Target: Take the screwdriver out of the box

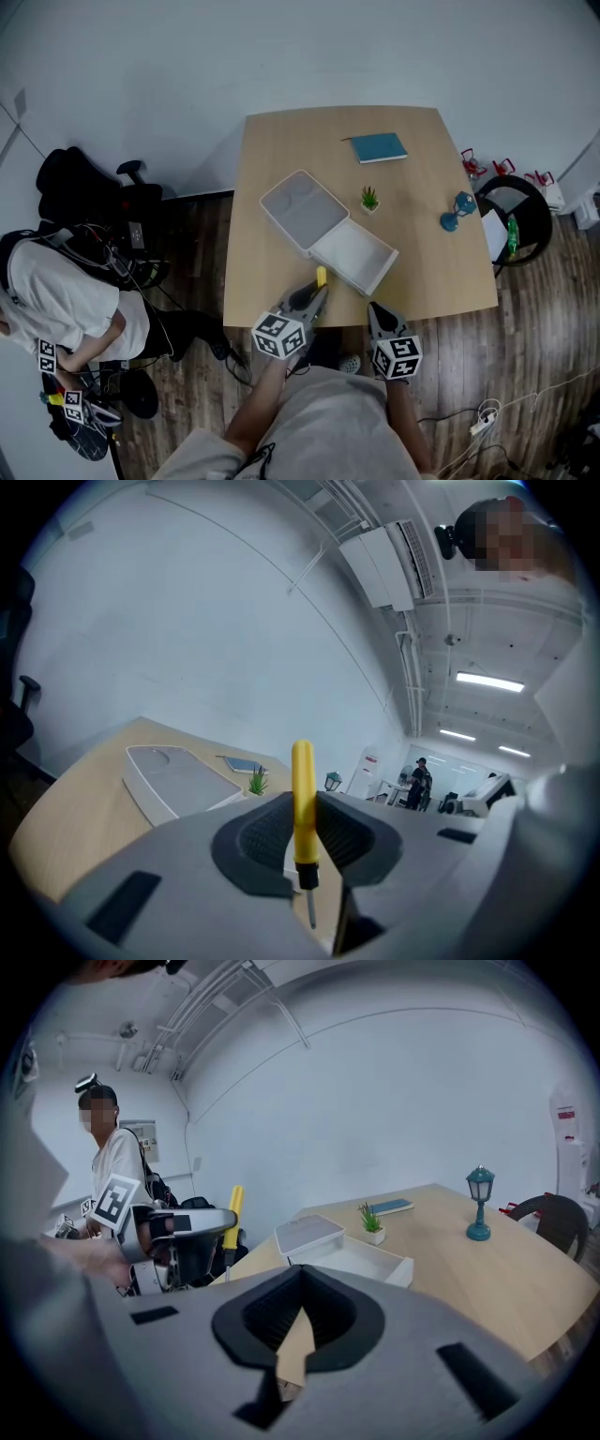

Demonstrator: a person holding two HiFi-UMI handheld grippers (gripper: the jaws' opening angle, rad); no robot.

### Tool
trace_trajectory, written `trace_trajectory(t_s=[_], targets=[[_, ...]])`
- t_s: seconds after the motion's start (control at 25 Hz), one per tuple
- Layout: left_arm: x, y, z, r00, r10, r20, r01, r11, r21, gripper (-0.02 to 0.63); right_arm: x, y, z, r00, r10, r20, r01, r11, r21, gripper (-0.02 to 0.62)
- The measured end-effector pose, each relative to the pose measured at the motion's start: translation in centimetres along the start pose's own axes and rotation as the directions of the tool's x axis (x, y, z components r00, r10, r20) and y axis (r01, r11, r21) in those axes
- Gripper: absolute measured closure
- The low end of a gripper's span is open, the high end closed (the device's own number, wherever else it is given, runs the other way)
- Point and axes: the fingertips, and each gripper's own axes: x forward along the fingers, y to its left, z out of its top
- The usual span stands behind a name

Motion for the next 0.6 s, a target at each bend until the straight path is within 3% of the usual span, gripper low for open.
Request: trace_trajectory(t_s=[0.6], targets=[[0.48, -0.45, 0.49, 1.000, -0.019, -0.002, 0.019, 1.000, -0.005, 0.537, -0.16, 0.23, 0.90, 1.000, 0.007, 0.012, -0.007, 1.000, 0.006, 0.592]])
